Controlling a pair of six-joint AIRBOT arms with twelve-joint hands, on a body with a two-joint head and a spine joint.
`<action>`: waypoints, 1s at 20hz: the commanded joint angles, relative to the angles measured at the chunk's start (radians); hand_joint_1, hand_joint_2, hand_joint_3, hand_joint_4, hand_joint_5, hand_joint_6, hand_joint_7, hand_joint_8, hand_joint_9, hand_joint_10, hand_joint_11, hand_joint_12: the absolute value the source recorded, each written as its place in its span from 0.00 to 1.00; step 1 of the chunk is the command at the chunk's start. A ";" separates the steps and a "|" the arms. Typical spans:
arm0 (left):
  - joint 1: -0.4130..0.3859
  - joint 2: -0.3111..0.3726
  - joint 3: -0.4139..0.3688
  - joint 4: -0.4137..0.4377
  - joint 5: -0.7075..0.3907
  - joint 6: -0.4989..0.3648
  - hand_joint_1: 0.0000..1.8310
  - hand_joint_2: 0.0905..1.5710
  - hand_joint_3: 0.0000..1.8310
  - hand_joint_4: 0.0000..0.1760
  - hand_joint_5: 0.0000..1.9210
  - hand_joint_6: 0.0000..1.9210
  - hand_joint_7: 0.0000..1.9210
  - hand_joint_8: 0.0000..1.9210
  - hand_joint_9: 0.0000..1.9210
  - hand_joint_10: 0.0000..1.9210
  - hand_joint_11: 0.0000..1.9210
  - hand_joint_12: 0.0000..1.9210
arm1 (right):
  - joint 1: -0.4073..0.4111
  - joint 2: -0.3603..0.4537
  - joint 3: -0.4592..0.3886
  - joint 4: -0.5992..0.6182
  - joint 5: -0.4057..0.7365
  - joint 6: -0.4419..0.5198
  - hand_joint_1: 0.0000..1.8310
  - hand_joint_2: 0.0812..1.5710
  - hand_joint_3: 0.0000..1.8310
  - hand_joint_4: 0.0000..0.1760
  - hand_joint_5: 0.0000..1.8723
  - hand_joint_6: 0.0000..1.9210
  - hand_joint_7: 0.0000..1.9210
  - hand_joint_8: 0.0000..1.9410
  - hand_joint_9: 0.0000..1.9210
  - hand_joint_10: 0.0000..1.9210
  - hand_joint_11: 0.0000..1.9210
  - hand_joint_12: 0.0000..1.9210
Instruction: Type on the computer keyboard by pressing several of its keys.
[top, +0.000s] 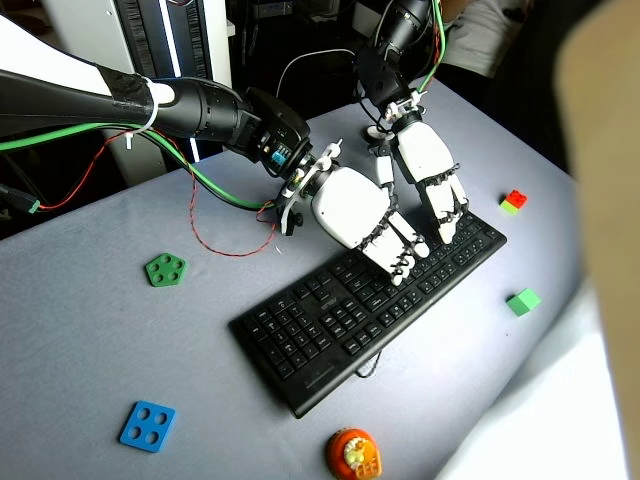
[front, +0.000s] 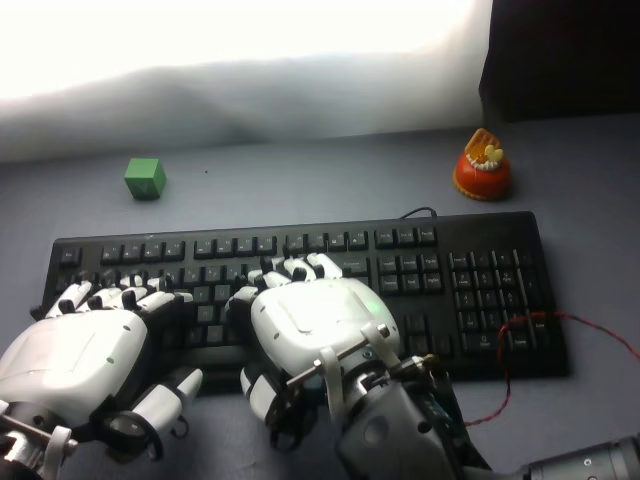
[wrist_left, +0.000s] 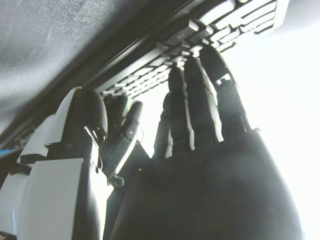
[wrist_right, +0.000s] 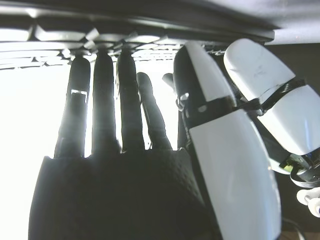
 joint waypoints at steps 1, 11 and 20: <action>-0.004 0.009 0.005 0.046 -0.081 -0.001 0.40 0.85 0.00 0.00 0.13 0.02 0.19 0.01 0.16 0.03 0.00 0.52 | 0.004 -0.001 0.000 -0.039 0.025 -0.001 0.55 0.81 0.00 0.00 0.34 0.17 0.19 0.00 0.07 0.14 0.00 0.33; -0.006 0.025 0.005 0.070 -0.080 -0.028 0.33 0.88 0.01 0.00 0.02 0.00 0.11 0.00 0.20 0.03 0.00 0.72 | 0.018 0.026 -0.023 -0.039 0.033 -0.001 0.45 0.85 0.00 0.00 0.09 0.13 0.18 0.00 0.14 0.32 0.00 0.80; -0.029 0.003 0.027 0.141 -0.163 -0.028 0.24 0.92 0.01 0.00 0.04 0.00 0.13 0.00 0.20 0.03 0.00 0.67 | 0.082 0.153 -0.134 -0.039 0.048 -0.013 0.40 0.83 0.00 0.00 0.10 0.10 0.18 0.00 0.13 0.31 0.00 0.80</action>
